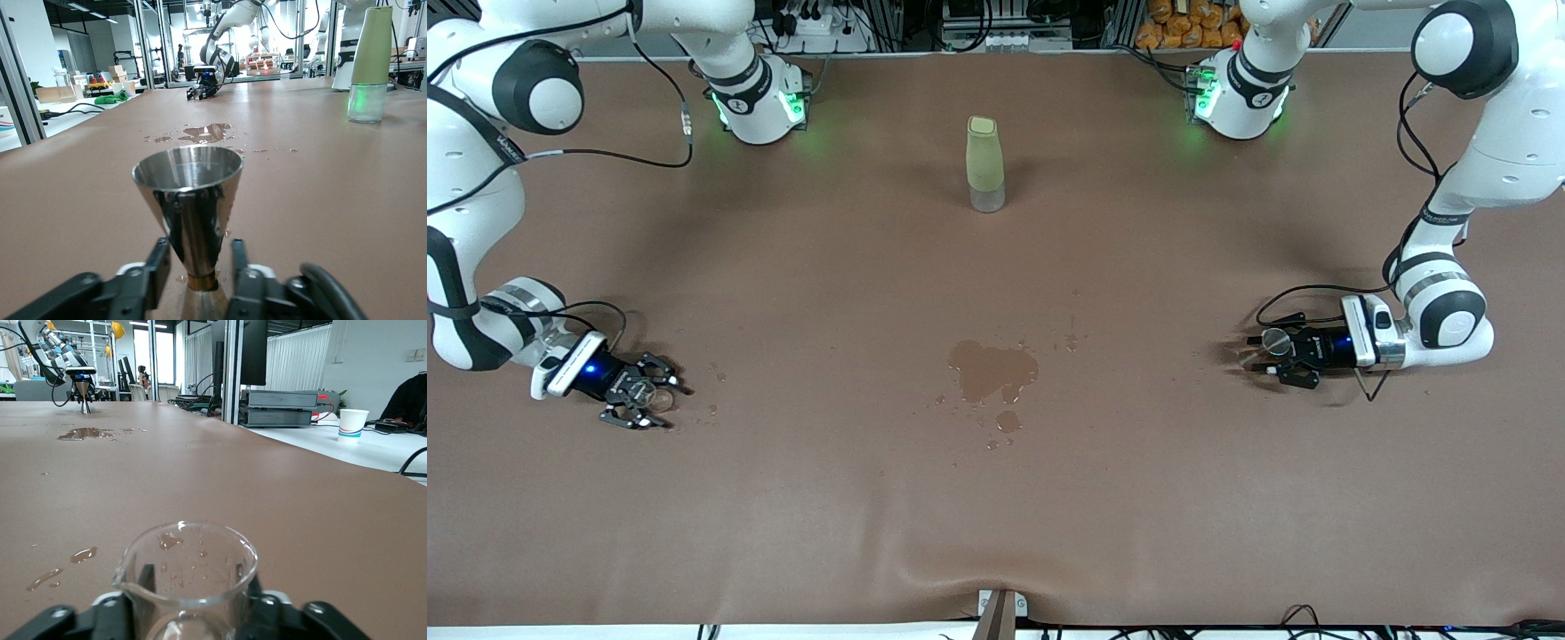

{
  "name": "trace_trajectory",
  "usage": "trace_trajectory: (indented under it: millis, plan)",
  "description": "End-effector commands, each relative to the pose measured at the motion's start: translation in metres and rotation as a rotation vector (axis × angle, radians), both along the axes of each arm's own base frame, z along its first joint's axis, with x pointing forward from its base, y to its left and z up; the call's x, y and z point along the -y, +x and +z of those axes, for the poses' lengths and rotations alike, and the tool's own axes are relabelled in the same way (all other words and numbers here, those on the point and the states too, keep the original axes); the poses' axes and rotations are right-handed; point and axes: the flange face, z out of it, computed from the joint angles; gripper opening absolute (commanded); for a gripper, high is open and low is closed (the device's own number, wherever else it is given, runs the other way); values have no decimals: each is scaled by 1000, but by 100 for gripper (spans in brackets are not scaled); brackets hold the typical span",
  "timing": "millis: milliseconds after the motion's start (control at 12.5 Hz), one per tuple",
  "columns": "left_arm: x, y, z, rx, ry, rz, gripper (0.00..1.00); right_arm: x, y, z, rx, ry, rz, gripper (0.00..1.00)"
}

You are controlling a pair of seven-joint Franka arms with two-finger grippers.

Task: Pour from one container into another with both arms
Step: 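Lift the jigger and the beaker and carry both toward the table centre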

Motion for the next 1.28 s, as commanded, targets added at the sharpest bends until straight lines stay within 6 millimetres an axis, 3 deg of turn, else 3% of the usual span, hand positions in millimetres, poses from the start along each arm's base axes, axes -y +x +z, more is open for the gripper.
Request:
trace_trajectory:
  millis: [0, 239, 398, 558, 717, 956, 1116, 1195]
  plan:
    - [1, -1, -10, -43, -25, 12, 0, -3, 4, -6, 34, -8, 2, 0]
    - [6, 0, -2, -45, -39, -25, 0, -4, 5, -6, 33, -8, 1, 0]
    - [29, 5, 9, -89, -65, -71, 0, -4, 6, -5, 33, -5, 2, 0]
    - [62, 31, 35, -46, -82, -148, 0, -6, 6, -4, 33, 0, 4, 0]
    - [72, 63, 73, -41, 15, -230, 0, -16, 9, 1, 39, 43, 32, 0]
    - [103, 87, 110, -56, 8, -255, 0, -26, 14, 6, 44, 54, 51, 0]
    - [109, 103, 137, -80, 30, -245, 0, -44, 21, 11, 27, 99, 67, 0]
    - [102, 110, 153, -78, 64, -235, 0, -53, 27, 18, 36, 114, 78, 0]
